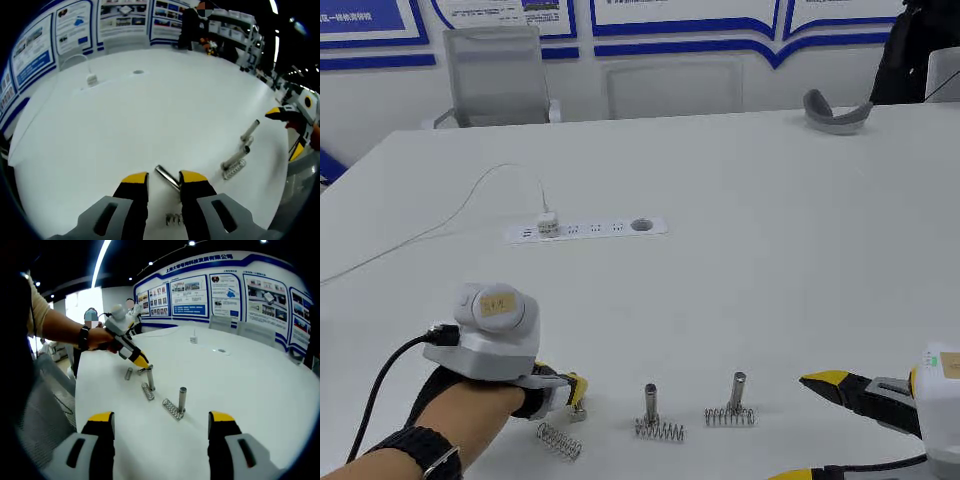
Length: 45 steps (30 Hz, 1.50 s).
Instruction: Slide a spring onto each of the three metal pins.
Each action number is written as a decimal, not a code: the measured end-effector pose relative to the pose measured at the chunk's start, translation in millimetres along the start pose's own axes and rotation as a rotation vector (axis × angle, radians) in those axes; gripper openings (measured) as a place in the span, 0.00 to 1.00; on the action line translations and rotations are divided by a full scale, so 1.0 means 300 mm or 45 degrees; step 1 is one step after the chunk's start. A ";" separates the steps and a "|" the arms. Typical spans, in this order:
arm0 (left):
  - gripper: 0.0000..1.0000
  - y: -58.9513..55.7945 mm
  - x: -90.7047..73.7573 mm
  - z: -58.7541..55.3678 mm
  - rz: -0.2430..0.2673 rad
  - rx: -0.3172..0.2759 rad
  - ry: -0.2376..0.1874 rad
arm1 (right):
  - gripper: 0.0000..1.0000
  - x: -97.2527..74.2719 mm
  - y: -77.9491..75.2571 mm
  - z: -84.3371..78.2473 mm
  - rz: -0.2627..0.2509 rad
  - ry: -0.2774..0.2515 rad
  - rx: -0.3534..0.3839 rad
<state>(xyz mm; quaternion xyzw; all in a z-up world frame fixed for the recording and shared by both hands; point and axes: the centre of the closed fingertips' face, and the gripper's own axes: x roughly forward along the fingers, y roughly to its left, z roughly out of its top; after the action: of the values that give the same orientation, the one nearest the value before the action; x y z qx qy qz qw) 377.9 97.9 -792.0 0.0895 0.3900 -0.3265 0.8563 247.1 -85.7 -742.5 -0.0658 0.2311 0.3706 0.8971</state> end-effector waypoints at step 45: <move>0.13 0.019 0.019 -0.033 0.046 0.072 0.083 | 0.78 -0.004 0.004 0.002 0.002 -0.004 0.001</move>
<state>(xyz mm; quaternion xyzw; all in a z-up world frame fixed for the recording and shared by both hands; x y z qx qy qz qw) 378.2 103.7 -803.5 0.1314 0.4068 -0.3189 0.8459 245.6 -85.4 -741.2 -0.0647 0.2300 0.3714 0.8972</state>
